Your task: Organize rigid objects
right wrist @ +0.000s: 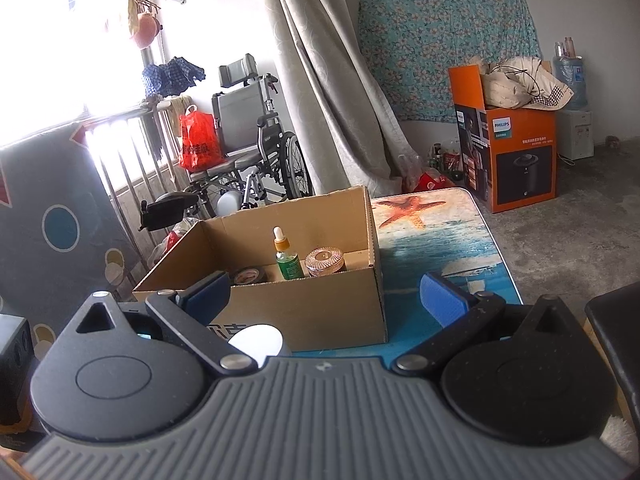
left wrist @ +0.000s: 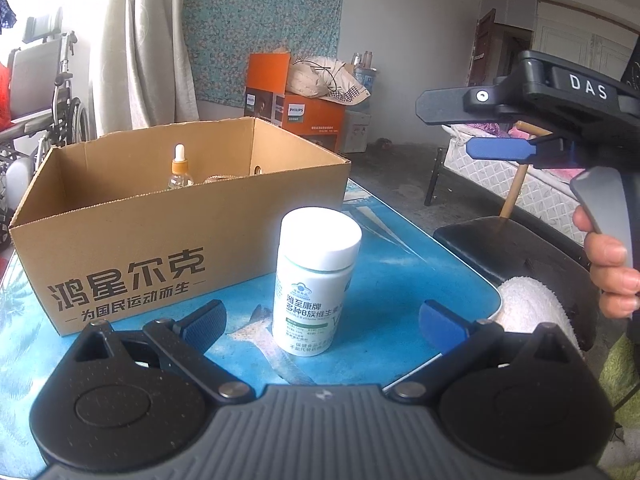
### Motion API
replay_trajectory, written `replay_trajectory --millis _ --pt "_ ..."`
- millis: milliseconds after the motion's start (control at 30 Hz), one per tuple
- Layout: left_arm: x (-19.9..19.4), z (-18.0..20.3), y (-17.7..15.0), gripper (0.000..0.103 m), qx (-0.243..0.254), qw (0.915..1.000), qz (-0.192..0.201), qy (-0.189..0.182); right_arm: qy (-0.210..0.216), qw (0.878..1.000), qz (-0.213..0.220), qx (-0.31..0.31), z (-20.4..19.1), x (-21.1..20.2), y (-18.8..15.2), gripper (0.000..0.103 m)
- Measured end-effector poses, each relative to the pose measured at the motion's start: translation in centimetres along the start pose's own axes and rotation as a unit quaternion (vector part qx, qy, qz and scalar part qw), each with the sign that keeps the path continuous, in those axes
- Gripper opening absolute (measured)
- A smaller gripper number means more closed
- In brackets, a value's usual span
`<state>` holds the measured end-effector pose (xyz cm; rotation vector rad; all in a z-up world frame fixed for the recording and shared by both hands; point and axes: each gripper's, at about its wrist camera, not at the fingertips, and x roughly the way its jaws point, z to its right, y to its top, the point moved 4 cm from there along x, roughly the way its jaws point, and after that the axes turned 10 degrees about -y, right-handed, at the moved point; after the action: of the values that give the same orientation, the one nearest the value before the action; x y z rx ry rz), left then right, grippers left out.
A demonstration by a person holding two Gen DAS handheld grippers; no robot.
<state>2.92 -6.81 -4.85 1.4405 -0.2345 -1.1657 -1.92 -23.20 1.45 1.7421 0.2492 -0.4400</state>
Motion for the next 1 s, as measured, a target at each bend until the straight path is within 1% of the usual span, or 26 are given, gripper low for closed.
replay_trajectory --millis 200,467,667,767,867,1000 --pt "0.0 0.1 -0.1 0.103 0.003 0.9999 -0.002 -0.01 0.017 1.0 -0.006 0.007 -0.3 0.2 -0.1 0.102" --pt "0.2 0.0 -0.1 0.103 0.022 0.9997 -0.004 0.007 0.032 0.999 -0.009 0.011 -0.9 0.4 -0.3 0.102" --pt "0.8 -0.5 -0.1 0.103 0.003 0.9998 -0.017 -0.011 0.04 0.999 -0.013 0.009 -1.3 0.8 -0.5 0.102" --pt "1.4 -0.5 0.0 0.103 0.001 0.9997 -0.023 0.0 0.044 0.999 -0.013 0.009 -1.1 0.8 -0.9 0.102" --pt "2.2 -0.9 0.1 0.103 0.004 0.9993 -0.034 0.018 0.046 0.998 -0.029 0.009 -0.8 1.5 -1.6 0.102" --pt "3.1 -1.0 0.3 0.103 0.018 0.9993 -0.028 0.019 0.057 0.997 -0.051 0.011 -0.9 2.8 -2.5 0.102"
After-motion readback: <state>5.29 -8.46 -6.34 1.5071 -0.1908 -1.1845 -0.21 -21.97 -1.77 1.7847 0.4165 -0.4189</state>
